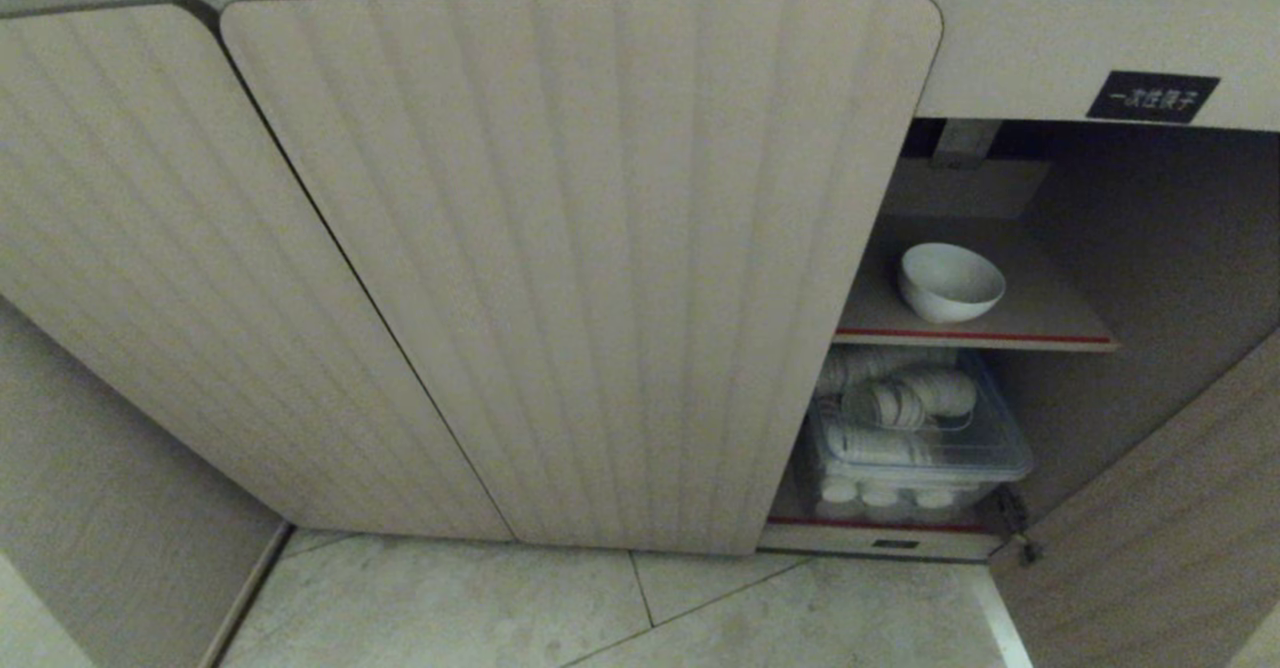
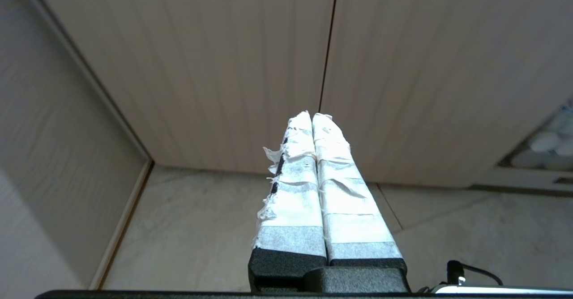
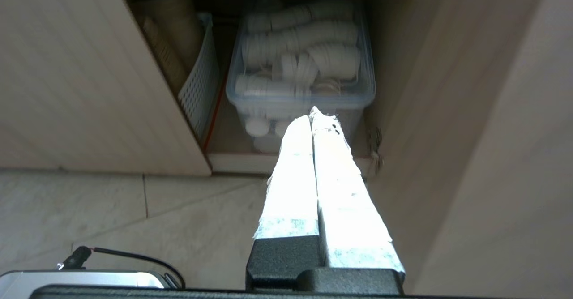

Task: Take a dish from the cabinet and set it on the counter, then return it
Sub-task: Close the cabinet door

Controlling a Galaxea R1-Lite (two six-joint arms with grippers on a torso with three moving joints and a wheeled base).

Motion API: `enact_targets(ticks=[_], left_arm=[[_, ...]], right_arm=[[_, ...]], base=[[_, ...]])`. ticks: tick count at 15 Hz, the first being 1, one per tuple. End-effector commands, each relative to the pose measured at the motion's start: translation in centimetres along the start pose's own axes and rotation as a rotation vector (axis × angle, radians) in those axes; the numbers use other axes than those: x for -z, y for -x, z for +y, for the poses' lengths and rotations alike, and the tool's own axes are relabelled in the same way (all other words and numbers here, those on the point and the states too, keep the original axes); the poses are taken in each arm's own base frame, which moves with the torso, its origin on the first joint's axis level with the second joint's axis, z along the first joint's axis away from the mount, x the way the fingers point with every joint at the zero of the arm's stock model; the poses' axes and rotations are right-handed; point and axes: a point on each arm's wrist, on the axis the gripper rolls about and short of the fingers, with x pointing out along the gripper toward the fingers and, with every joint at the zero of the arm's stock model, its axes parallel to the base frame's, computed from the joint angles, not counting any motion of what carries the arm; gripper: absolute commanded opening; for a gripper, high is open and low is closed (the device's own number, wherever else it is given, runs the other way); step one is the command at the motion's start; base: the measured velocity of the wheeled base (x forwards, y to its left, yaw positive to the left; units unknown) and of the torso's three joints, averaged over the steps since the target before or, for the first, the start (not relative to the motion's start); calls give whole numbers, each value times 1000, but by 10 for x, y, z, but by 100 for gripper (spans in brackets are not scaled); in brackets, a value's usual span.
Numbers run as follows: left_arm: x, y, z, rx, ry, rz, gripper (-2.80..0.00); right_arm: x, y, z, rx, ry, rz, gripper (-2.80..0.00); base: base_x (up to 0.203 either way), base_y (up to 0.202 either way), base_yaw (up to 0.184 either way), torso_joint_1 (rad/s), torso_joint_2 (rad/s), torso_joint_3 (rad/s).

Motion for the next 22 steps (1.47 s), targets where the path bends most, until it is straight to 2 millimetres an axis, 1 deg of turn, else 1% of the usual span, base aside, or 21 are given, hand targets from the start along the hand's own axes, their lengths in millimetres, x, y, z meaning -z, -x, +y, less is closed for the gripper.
enact_targets(ticks=[1, 15, 22], left_arm=[[0, 0, 0, -1, 1, 0, -280], [0, 0, 0, -1, -1, -1, -280], [0, 0, 0, -1, -1, 0, -280]], right_arm=[[0, 0, 0, 0, 0, 2, -280], [0, 0, 0, 0, -1, 1, -280], [0, 0, 0, -1, -1, 1, -280]], base=[[-189, 0, -1, 0, 2, 3], [-190, 0, -1, 2, 2, 2], [-14, 0, 0, 0, 0, 0]])
